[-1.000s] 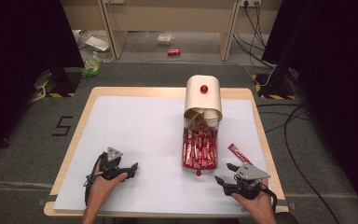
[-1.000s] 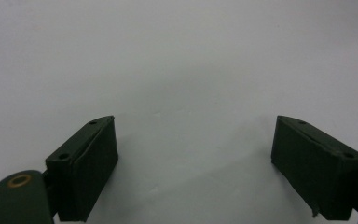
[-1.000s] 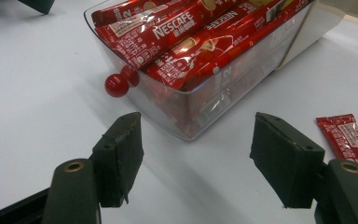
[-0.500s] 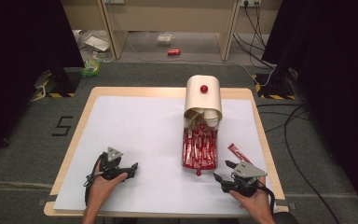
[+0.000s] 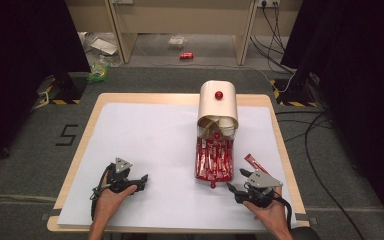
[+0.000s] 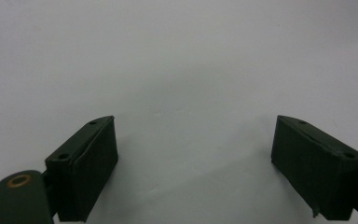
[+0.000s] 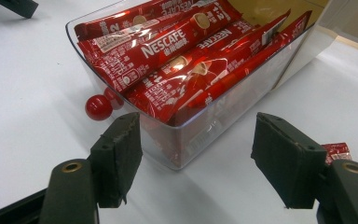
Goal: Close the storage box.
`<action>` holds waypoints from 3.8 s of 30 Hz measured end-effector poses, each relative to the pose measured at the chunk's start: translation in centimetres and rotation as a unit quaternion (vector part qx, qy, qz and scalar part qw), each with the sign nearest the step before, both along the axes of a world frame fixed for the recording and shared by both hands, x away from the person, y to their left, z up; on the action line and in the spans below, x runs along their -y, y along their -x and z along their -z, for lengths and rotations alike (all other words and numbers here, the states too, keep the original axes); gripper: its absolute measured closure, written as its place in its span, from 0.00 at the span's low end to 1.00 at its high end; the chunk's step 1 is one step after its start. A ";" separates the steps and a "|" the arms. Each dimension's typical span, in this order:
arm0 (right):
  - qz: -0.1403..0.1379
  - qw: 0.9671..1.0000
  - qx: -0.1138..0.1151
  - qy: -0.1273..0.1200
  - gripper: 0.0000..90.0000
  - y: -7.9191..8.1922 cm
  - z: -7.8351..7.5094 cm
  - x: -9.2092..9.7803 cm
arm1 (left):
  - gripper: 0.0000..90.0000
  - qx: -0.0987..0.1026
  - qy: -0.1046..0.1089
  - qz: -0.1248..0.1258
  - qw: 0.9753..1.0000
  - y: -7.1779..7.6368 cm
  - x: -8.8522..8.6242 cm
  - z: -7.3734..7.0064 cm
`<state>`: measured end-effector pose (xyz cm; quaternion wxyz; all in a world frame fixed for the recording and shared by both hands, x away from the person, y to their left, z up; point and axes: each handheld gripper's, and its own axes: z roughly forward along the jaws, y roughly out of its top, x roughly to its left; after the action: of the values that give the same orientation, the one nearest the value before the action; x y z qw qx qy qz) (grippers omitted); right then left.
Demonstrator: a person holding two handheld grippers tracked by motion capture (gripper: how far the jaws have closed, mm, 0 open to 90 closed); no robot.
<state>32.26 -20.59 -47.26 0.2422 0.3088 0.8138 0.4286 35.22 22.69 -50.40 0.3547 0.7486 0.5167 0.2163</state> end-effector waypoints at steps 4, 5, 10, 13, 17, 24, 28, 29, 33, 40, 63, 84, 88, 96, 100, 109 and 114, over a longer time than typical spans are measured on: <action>-0.002 1.000 -0.001 0.006 0.36 -0.1 0.0 -0.3 | 0.15 0.000 0.000 0.000 1.000 0.0 0.0 0.0; -0.002 1.000 0.001 0.009 0.36 -0.1 -0.1 -0.4 | 0.15 0.000 0.000 0.000 1.000 0.0 0.0 0.0; -0.005 1.000 0.001 0.017 0.35 -0.2 -0.1 -0.8 | 0.15 0.000 0.000 0.000 1.000 0.0 0.0 0.0; -0.004 1.000 0.003 0.024 0.35 -0.4 0.0 -1.0 | 0.15 0.000 0.000 0.000 1.000 0.0 0.0 0.0; -0.002 1.000 0.000 0.024 0.35 -0.5 0.0 -1.0 | 0.15 0.000 0.001 0.000 1.000 0.0 0.0 0.0; -0.002 1.000 0.002 0.025 0.34 -0.7 0.0 -1.3 | 0.15 0.000 0.000 0.000 1.000 0.0 0.0 0.0; 0.000 1.000 0.002 0.025 0.34 -0.9 0.0 -1.4 | 0.15 -0.001 0.000 0.000 1.000 0.0 0.0 0.0; 0.001 1.000 0.003 0.027 0.34 -0.9 0.0 -1.4 | 0.15 0.000 0.000 0.000 1.000 0.0 0.0 0.0; 0.003 1.000 0.002 0.027 0.34 -1.1 0.0 -1.4 | 0.15 0.000 0.000 0.000 1.000 0.0 0.0 0.0; 0.003 1.000 0.006 0.025 0.34 -1.3 -0.1 -1.6 | 0.15 -0.001 0.001 0.000 1.000 0.0 0.0 0.0; 0.027 0.999 0.022 -0.004 0.33 -2.4 -0.4 -1.5 | 0.15 0.000 0.000 0.000 1.000 0.0 0.0 0.0; 0.042 0.998 0.041 -0.012 0.34 -3.5 -0.5 -1.8 | 0.15 0.000 0.001 0.000 1.000 0.0 0.0 0.0; 0.044 0.998 0.042 -0.011 0.33 -3.7 -0.5 -1.8 | 0.15 0.000 0.000 0.000 1.000 0.0 0.0 0.0; 0.048 0.998 0.037 -0.018 0.33 -4.5 -0.4 -1.8 | 0.15 0.000 0.001 0.000 1.000 0.0 0.0 0.0; 0.052 0.998 0.033 -0.025 0.33 -4.8 -0.3 -1.7 | 0.15 -0.001 0.001 0.000 1.000 0.0 0.0 0.0; 0.061 0.997 0.031 -0.032 0.32 -5.3 -0.2 -1.7 | 0.15 0.000 0.001 0.000 1.000 0.0 0.0 0.0; 0.066 0.997 0.034 -0.036 0.32 -5.7 -0.1 -1.6 | 0.15 0.000 0.001 0.000 1.000 0.0 0.0 0.0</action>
<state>37.95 -18.97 -47.15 0.2860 0.3559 0.7672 0.4506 35.22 22.72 -50.39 0.3554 0.7482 0.5172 0.2156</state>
